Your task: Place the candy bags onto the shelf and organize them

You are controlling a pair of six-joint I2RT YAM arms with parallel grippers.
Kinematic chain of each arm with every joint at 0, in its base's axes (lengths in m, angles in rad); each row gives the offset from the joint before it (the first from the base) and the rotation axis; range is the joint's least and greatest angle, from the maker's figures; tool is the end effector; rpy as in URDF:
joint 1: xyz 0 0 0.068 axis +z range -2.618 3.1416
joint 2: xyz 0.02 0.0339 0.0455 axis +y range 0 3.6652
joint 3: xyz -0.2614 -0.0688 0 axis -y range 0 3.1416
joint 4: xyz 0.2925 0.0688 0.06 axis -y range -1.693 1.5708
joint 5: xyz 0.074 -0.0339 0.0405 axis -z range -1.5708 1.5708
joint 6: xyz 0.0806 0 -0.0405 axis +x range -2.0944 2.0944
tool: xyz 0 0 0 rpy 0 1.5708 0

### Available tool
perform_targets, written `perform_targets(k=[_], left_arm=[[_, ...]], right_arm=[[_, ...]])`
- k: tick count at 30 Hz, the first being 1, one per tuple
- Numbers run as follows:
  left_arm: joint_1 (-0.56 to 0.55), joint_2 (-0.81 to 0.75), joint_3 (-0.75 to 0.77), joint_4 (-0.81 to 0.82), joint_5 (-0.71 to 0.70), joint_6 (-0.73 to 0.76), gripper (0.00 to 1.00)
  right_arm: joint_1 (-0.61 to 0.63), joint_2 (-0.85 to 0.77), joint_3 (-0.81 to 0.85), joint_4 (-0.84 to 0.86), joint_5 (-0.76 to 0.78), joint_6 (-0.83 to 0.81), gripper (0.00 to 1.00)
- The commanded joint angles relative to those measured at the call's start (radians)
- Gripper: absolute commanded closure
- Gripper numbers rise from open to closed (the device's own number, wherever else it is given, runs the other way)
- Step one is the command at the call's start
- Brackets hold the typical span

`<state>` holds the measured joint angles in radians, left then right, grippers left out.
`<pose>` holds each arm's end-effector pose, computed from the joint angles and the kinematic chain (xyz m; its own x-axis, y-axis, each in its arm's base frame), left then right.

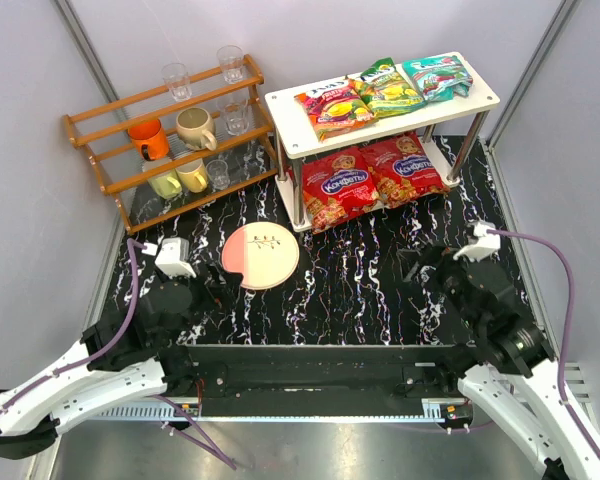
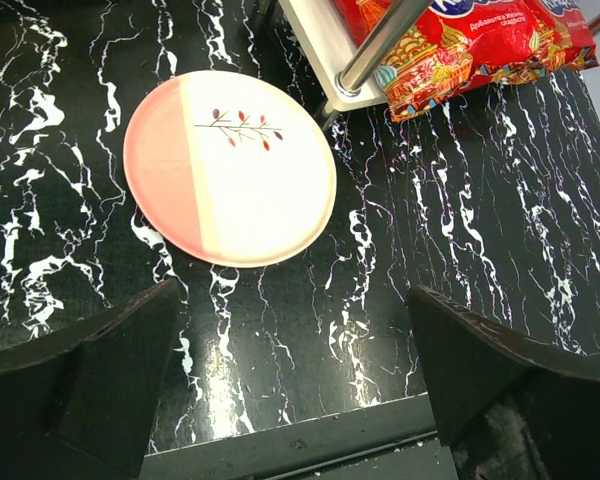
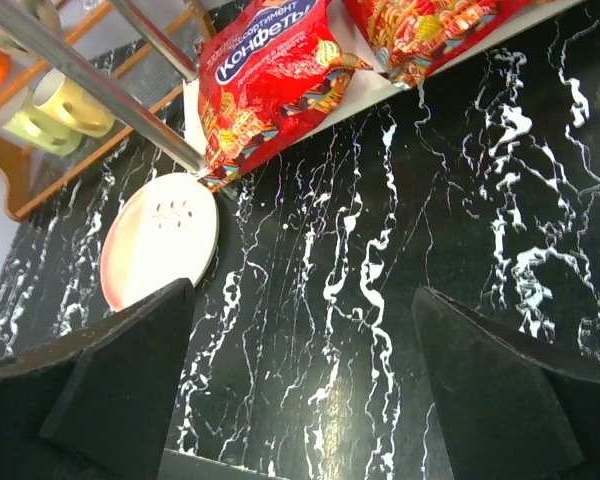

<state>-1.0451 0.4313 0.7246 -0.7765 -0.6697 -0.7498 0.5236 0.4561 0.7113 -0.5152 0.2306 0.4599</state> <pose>0.1269 -0.1191 0.3010 -0.4448 -0.2980 -0.8446 0.1355 0.9098 -0.3924 0.1829 0.0843 0.3213 -0.3307 0.3081 -0.8921 -0.1660 0.9115 0.3763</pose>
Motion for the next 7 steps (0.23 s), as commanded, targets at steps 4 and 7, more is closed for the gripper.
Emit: perform_targets(k=[4, 7], left_arm=[[0.005, -0.081, -0.048, 0.005, -0.028, -0.003, 0.01], [0.005, -0.091, -0.044, -0.001, -0.036, 0.009, 0.01]], right_arm=[[0.0, -0.08, 0.016, -0.167, 0.101, 0.184, 0.0], [0.003, -0.08, 0.001, -0.178, 0.098, 0.215, 0.0]])
